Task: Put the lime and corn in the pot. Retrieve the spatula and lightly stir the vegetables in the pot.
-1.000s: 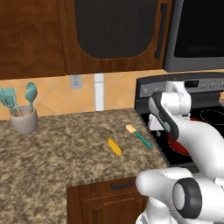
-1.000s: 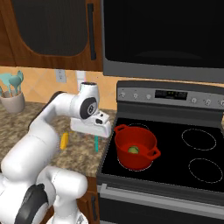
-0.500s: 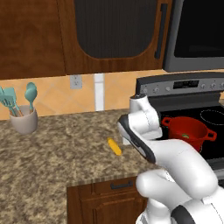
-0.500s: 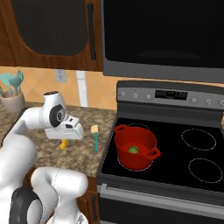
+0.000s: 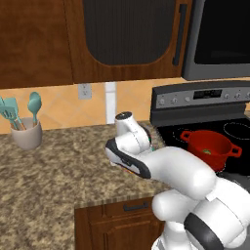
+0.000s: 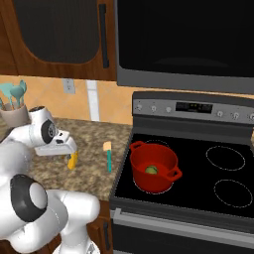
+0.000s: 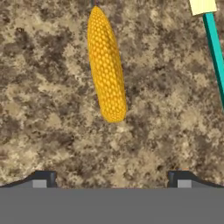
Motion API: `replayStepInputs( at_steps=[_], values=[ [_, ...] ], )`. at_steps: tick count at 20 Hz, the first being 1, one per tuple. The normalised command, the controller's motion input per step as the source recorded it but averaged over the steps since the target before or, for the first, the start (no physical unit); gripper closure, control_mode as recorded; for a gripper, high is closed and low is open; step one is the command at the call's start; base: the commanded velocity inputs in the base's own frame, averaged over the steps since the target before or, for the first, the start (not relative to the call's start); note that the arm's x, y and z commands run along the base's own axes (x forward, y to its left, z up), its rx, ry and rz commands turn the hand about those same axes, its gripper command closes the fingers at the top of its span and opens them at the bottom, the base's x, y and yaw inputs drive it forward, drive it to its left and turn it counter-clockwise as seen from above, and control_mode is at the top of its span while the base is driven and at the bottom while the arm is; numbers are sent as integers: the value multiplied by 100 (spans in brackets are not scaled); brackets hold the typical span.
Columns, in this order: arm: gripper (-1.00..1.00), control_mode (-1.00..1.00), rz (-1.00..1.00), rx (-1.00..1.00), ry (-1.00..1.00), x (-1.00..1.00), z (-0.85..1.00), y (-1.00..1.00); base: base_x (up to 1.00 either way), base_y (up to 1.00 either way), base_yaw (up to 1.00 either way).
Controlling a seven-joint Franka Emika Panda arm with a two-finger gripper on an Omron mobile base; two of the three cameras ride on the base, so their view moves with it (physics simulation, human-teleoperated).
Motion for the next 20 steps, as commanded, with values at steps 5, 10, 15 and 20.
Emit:
replayStepInputs(
  at_steps=[5, 10, 15, 20],
  values=[
    [-100, -100, -1, 0, 0, 59, -55, -3, 0, 0, 0],
    [-100, -100, -3, 0, 0, 11, -29, -8, 0, 0, 0],
    [-100, -100, 0, 0, 0, 6, -26, 0, 0, 0, 0],
    [-100, -100, 0, 0, 0, 1, -21, 0, 0, 0, 0]
  ],
)
